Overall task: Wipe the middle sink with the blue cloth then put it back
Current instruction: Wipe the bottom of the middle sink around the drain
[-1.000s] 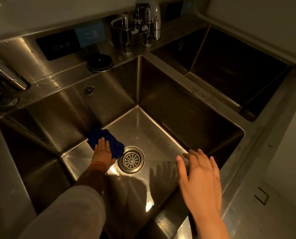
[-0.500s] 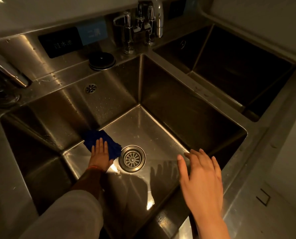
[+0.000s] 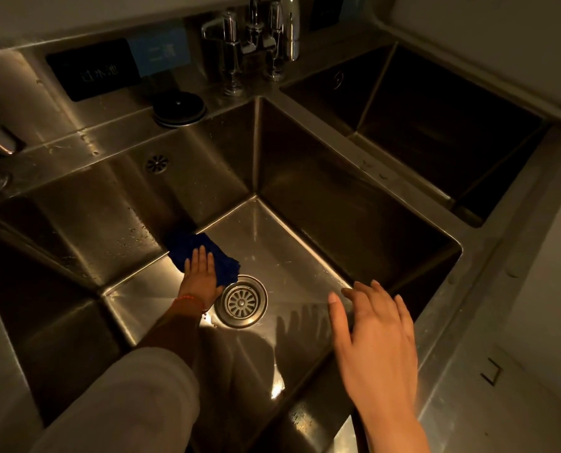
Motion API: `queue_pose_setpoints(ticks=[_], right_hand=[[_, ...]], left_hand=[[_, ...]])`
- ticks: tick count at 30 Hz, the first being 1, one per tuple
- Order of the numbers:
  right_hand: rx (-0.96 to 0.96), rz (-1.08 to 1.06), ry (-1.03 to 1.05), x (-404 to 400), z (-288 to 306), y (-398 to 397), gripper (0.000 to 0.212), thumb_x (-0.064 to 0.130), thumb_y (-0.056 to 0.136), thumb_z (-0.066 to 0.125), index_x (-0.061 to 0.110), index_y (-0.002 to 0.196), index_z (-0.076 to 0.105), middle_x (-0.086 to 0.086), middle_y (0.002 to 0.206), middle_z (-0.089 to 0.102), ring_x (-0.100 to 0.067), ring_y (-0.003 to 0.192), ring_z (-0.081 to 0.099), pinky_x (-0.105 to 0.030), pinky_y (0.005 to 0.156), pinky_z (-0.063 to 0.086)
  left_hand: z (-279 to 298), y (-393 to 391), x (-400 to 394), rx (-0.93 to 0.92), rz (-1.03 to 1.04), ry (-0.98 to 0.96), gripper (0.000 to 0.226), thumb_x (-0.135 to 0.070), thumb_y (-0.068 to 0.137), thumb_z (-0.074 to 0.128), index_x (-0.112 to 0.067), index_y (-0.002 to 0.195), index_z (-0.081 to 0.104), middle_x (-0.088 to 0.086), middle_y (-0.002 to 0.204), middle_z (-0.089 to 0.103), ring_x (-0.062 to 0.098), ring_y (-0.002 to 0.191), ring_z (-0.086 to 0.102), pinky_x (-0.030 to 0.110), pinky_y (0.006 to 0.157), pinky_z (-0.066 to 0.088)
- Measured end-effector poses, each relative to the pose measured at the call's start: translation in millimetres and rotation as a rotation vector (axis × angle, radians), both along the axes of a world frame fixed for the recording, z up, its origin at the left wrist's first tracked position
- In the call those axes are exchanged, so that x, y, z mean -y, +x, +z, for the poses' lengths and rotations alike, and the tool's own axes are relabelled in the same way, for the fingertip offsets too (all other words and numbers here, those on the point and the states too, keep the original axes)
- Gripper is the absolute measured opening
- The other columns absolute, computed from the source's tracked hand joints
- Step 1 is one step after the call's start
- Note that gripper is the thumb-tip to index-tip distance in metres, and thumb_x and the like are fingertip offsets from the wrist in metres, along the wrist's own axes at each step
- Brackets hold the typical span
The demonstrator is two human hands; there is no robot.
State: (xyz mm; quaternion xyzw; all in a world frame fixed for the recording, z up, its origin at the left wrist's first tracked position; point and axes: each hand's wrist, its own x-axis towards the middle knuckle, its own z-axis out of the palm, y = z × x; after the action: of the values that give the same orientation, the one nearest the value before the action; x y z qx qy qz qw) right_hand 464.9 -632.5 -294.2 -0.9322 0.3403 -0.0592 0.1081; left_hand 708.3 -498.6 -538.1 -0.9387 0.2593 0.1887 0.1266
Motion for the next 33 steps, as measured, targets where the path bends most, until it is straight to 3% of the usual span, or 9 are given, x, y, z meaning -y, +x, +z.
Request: queue_pose_setpoints(ticks=[7,13,19,23,33], right_hand=[[-0.02,0.013,-0.002,0,2,1,0.059,0.052,0.089,0.02,0.02,0.115,0.061,-0.001,0.126,0.059,-0.015,0.131,0.037,-0.032,0.111,0.006],[-0.005,-0.002,-0.013,1,1,1,0.063,0.053,0.087,0.017,0.019,0.113,0.062,-0.003,0.124,0.06,-0.017,0.13,0.039,-0.034,0.112,0.011],[-0.039,0.002,-0.011,2,1,4,0.072,0.058,0.082,0.004,0.026,0.122,0.055,0.005,0.136,0.05,-0.009,0.136,0.026,-0.027,0.11,-0.003],[-0.052,0.002,-0.006,4,0,5,0.066,0.057,0.085,0.009,0.028,0.126,0.051,0.007,0.141,0.044,-0.008,0.138,0.021,-0.024,0.107,-0.01],[-0.037,0.005,0.002,3,2,5,0.07,0.059,0.082,0.007,0.028,0.123,0.054,0.006,0.138,0.048,-0.009,0.137,0.024,-0.024,0.107,-0.007]], left_hand=[[0,12,26,-0.022,-0.03,-0.015,0.085,-0.046,0.097,0.042,0.001,0.151,-0.004,0.024,0.158,-0.01,0.036,0.148,-0.007,0.046,0.12,0.002],[1,21,48,-0.024,-0.067,-0.032,0.085,-0.045,0.097,0.042,0.001,0.151,-0.004,0.024,0.158,-0.01,0.036,0.148,-0.007,0.046,0.12,0.002],[7,25,69,-0.027,-0.093,-0.042,0.083,-0.044,0.098,0.042,0.001,0.151,-0.003,0.024,0.158,-0.009,0.035,0.148,-0.006,0.046,0.12,0.002],[8,28,82,-0.041,-0.103,-0.049,0.083,-0.043,0.098,0.042,0.001,0.151,-0.004,0.024,0.158,-0.01,0.035,0.148,-0.007,0.046,0.121,0.002],[10,34,104,-0.074,-0.091,-0.068,0.084,-0.042,0.098,0.043,0.001,0.151,-0.005,0.023,0.158,-0.011,0.035,0.148,-0.008,0.046,0.12,0.0]])
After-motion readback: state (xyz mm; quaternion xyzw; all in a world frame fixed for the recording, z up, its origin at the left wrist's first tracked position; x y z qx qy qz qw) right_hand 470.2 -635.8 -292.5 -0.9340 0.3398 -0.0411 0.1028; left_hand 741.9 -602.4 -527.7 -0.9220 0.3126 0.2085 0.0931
